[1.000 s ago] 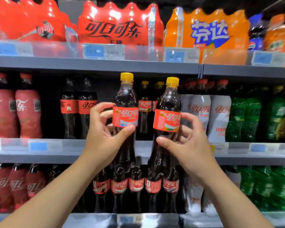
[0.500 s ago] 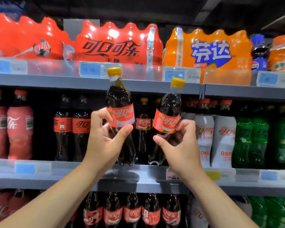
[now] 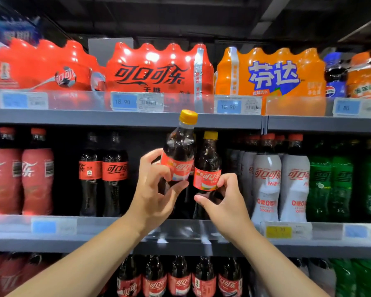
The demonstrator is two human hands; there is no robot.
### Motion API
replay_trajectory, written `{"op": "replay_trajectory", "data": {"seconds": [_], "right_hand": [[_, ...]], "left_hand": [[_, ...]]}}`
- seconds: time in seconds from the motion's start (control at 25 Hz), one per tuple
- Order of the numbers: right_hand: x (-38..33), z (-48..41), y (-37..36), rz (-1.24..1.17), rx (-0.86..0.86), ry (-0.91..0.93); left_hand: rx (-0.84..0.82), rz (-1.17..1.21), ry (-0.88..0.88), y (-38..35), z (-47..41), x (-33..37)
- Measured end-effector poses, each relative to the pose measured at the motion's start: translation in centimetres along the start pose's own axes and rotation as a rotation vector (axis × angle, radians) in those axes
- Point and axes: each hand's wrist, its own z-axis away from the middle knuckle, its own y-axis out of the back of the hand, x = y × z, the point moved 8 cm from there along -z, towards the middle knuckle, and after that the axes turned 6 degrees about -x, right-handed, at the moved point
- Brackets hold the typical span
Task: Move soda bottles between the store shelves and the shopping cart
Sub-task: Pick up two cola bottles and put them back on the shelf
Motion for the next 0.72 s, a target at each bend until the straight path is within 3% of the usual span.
{"op": "replay_trajectory", "data": {"seconds": [0.08, 0.2, 0.52, 0.72], "right_hand": [[0.2, -0.3, 0.1, 0.002, 0.003, -0.026], [0.4, -0.6, 0.0, 0.000, -0.014, -0.054], [1.0, -1.4, 0.2, -0.009, -0.014, -0.125], [1.5, -1.7, 0.3, 0.017, -0.018, -0.179]], "left_hand": [[0.046, -0.084, -0.051, 0.0, -0.1, 0.6], [0.111, -0.066, 0.041, -0.1, 0.0, -0.2], [-0.050, -0.043, 0.284, -1.7, 3.4, -2.9], [-0.027, -0.087, 0.499, -1.3, 3.3, -4.2]]}}
